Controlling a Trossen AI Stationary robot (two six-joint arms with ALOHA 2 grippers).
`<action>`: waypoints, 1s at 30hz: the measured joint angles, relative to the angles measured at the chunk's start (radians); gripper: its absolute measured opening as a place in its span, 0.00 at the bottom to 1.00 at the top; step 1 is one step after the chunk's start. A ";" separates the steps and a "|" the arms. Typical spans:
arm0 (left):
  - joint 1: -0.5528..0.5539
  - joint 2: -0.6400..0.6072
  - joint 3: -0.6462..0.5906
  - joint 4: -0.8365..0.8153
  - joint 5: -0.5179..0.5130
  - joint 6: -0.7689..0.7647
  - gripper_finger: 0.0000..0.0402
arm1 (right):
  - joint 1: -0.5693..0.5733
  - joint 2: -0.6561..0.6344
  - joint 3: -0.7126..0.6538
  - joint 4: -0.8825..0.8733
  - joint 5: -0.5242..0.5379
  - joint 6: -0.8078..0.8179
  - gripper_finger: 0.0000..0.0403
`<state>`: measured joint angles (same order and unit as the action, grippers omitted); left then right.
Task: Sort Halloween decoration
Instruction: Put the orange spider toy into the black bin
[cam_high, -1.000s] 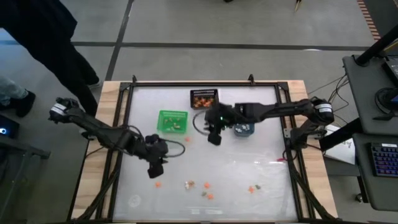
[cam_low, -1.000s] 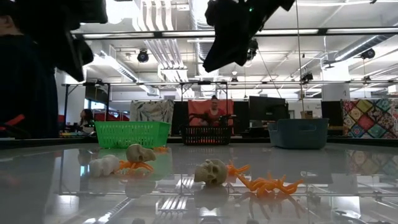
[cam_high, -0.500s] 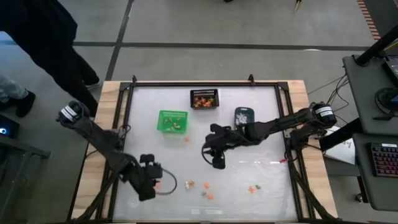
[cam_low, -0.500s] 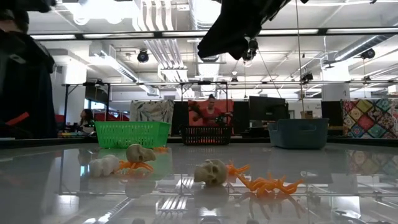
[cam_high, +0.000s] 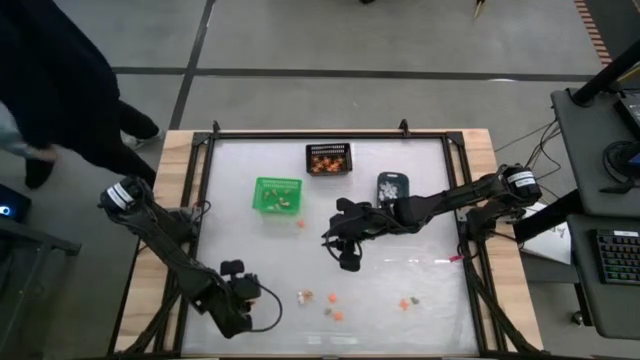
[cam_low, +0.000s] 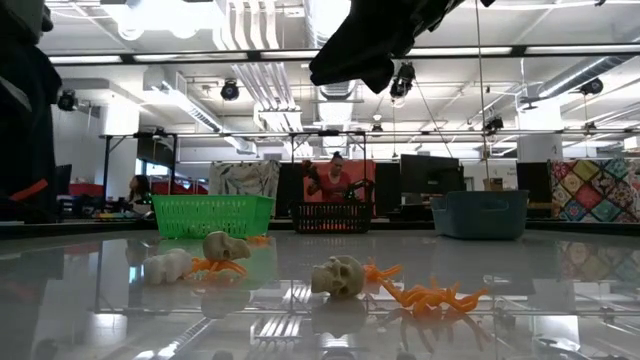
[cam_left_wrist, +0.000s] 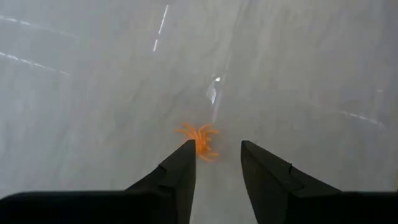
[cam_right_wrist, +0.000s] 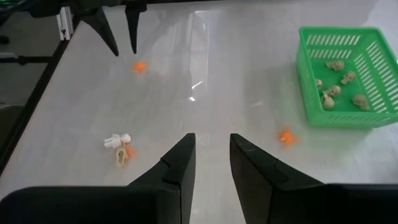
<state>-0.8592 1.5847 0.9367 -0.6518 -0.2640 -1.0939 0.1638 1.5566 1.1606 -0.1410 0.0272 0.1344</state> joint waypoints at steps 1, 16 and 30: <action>-0.003 0.003 0.000 0.000 0.001 0.000 0.29 | 0.000 0.000 0.000 -0.001 0.000 0.004 0.22; -0.021 0.056 -0.001 0.016 -0.008 -0.025 0.48 | 0.000 0.000 -0.003 0.001 0.000 0.013 0.23; -0.024 0.120 -0.002 0.035 -0.041 -0.033 0.48 | 0.000 0.000 -0.005 0.002 0.001 0.015 0.22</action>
<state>-0.8829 1.7049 0.9352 -0.6167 -0.3050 -1.1274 0.1635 1.5566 1.1557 -0.1394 0.0279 0.1497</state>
